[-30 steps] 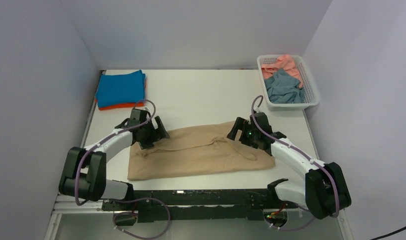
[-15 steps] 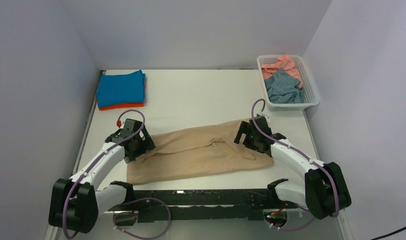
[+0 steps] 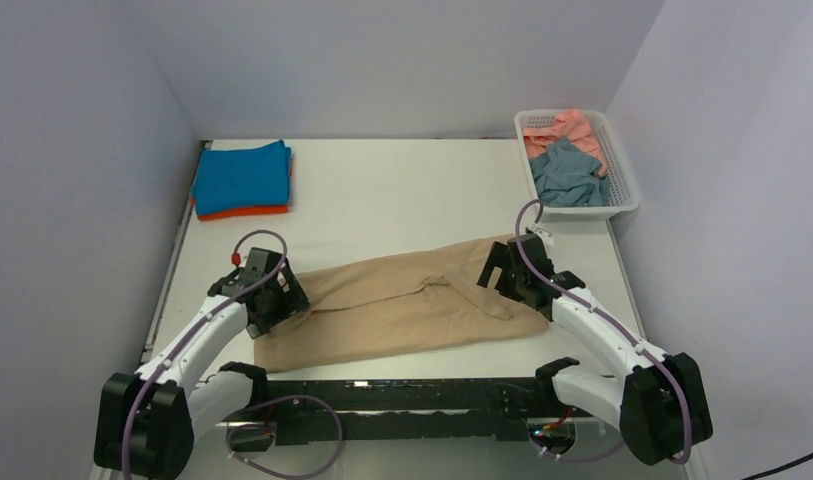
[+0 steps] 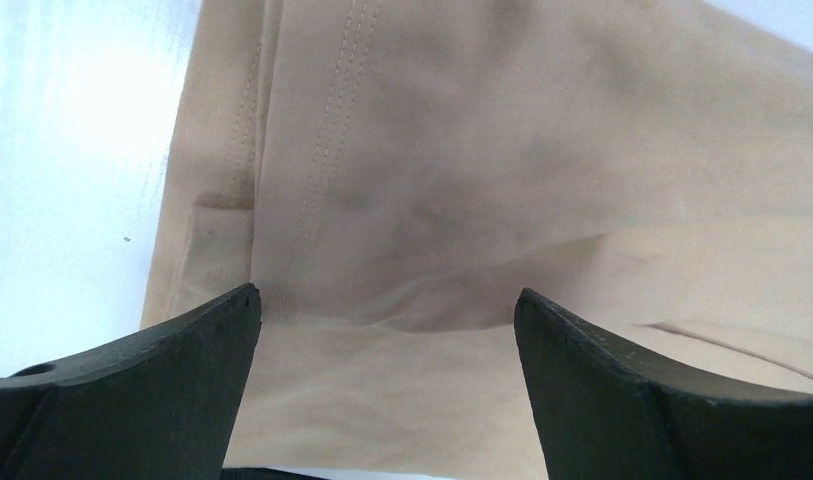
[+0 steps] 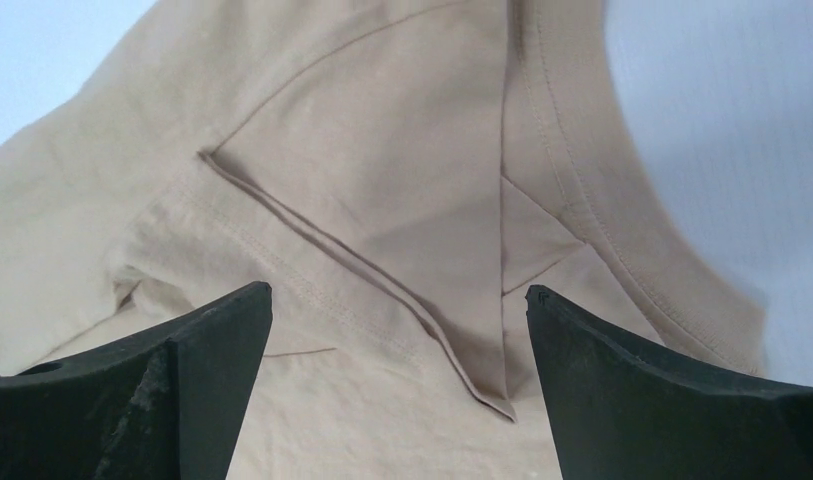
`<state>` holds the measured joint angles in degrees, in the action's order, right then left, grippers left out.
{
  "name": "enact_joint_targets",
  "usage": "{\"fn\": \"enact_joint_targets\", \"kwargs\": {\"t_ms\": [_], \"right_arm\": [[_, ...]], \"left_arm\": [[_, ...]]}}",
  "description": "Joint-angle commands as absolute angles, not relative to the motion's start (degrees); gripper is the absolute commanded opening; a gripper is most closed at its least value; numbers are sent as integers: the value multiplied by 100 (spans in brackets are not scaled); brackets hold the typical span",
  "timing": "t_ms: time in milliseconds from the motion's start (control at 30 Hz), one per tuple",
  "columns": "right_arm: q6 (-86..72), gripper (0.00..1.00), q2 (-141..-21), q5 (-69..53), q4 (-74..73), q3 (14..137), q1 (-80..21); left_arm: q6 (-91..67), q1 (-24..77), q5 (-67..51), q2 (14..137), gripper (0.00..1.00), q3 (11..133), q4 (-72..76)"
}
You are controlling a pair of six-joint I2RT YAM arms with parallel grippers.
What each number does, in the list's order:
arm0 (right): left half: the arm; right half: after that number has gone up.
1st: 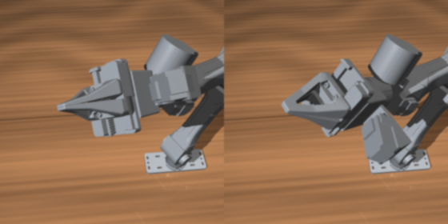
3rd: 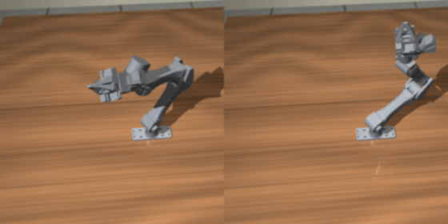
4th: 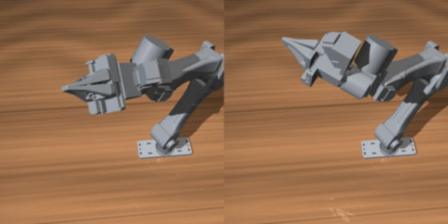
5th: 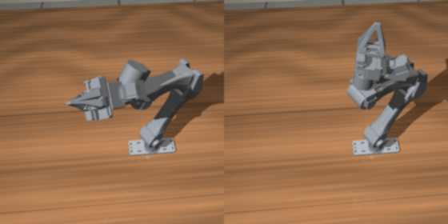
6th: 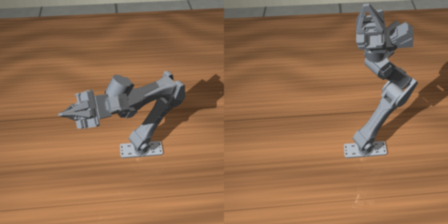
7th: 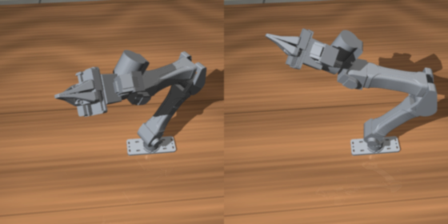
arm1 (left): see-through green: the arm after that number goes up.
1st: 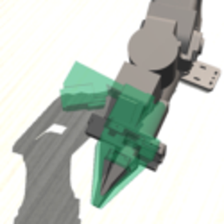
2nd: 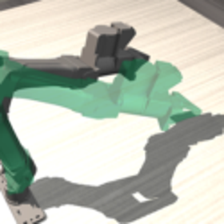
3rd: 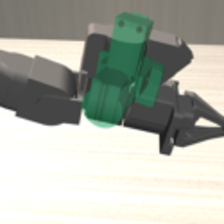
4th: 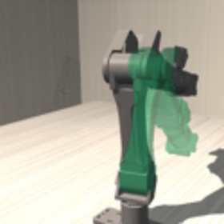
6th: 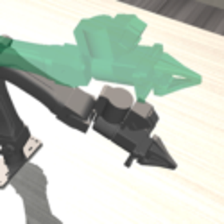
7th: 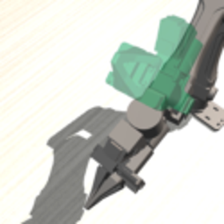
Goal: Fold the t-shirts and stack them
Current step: Fold the other side of the tshirt into a rectangle
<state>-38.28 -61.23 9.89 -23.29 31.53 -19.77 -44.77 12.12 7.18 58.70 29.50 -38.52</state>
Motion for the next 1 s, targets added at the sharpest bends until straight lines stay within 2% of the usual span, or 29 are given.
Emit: {"fn": "enact_joint_targets", "kwargs": {"t_ms": [0, 133, 267, 367, 500, 667, 967], "right_arm": [[-3556, 100, -5808, 586, -1965, 3375, -1951], [-3121, 100, -6011, -525, -1063, 3655, -1959], [-3031, 100, -7024, -1691, -308, 3976, -2010], [-2842, 100, -7978, -1888, -453, 4479, -2219], [-2607, 100, -8614, -1686, -820, 4927, -2705], [-2494, 100, -8706, -1596, -1074, 4843, -3005], [-1999, 100, -8150, -2621, -1844, 4463, -3912]], "left_arm": [[-4457, 1252, 910, 5418, 99, 3519, -4043], [-4080, 1278, 227, 5446, 100, 3892, -3461], [-3898, 1292, -509, 5811, 99, 3910, -2845], [-3869, 1323, -1194, 6171, 100, 3786, -2262], [-3883, 1384, -1478, 6726, 100, 3652, -1908], [-3838, 1397, -1427, 7144, 99, 3402, -1768], [-3813, 1395, -1138, 7634, 99, 3168, -1762]]}}
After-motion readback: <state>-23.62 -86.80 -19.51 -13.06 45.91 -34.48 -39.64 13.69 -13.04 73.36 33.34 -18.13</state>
